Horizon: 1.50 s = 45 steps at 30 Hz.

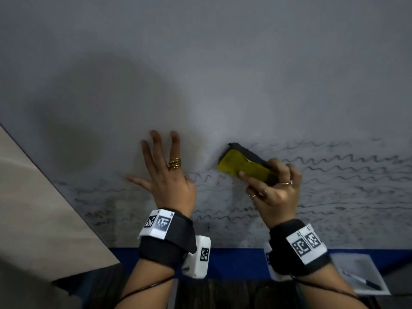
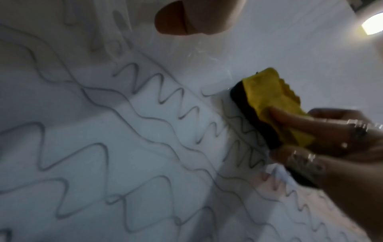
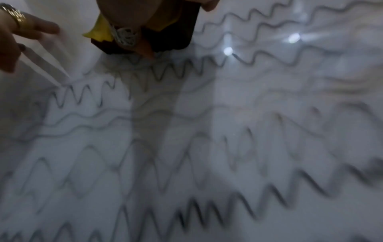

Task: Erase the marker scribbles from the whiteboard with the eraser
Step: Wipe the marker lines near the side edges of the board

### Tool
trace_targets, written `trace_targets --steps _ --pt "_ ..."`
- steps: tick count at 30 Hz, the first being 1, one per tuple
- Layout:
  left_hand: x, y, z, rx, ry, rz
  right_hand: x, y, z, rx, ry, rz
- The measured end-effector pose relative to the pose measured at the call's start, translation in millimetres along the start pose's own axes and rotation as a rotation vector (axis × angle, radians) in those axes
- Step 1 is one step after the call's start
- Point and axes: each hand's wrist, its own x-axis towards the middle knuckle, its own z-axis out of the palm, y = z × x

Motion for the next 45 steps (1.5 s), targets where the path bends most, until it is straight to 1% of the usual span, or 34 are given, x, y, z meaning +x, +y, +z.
trace_targets --steps 3,5,7,9,12,15,17,19,21,23,25,27,29,30,31,33,35,37,39,42,45 --pt "1 -2 4 0.057 0.019 0.023 22 -18 11 0.014 0.049 -0.016" --pt "2 -3 4 0.075 0.026 0.037 28 -34 22 -0.008 0.042 -0.079" --pt "2 -4 4 0.073 0.019 0.039 26 -28 24 -0.063 0.020 -0.179" --pt "1 -3 4 0.068 0.008 0.025 27 -3 12 -0.120 0.026 -0.229" --pt "-1 2 2 -0.023 -0.014 -0.007 29 37 -24 -0.150 0.080 -0.164" --pt "-3 16 -9 -0.115 0.008 0.017 37 48 -44 -0.119 0.032 -0.170" --pt "-5 29 -11 -0.087 0.015 0.091 38 39 -35 -0.096 0.007 -0.164" --pt "-5 41 -8 -0.024 -0.004 0.165 30 23 -18 -0.022 -0.031 -0.147" --pt "-4 50 1 0.025 -0.016 0.179 18 20 -8 0.036 -0.067 -0.104" --pt "-5 56 6 0.048 -0.039 0.150 8 34 -13 0.030 -0.073 -0.060" --pt "-7 61 8 0.047 -0.064 0.123 0 53 -25 0.008 -0.014 0.023" --pt "-9 64 9 0.027 -0.079 0.093 -3 64 -34 -0.022 0.081 0.136" --pt "-10 63 12 0.050 -0.055 0.096 3 61 -33 0.007 0.158 0.209" --pt "-9 62 13 0.077 -0.034 0.111 8 55 -29 0.029 0.173 0.222" --pt "-9 58 13 0.107 -0.018 0.129 12 46 -23 0.036 0.168 0.216" --pt "-8 49 13 0.156 -0.009 0.167 16 27 -8 0.021 0.122 0.142" --pt "-7 41 10 0.200 -0.021 0.207 10 17 4 0.017 0.027 0.040" --pt "-6 36 5 0.229 -0.046 0.247 1 23 9 -0.009 -0.058 -0.083" --pt "-4 32 0 0.248 -0.074 0.279 2 35 5 -0.027 -0.075 -0.164" --pt "-3 29 -5 0.257 -0.104 0.298 25 35 1 -0.026 -0.011 -0.171" --pt "-2 29 -5 0.244 -0.099 0.279 33 21 9 -0.010 0.001 -0.130"
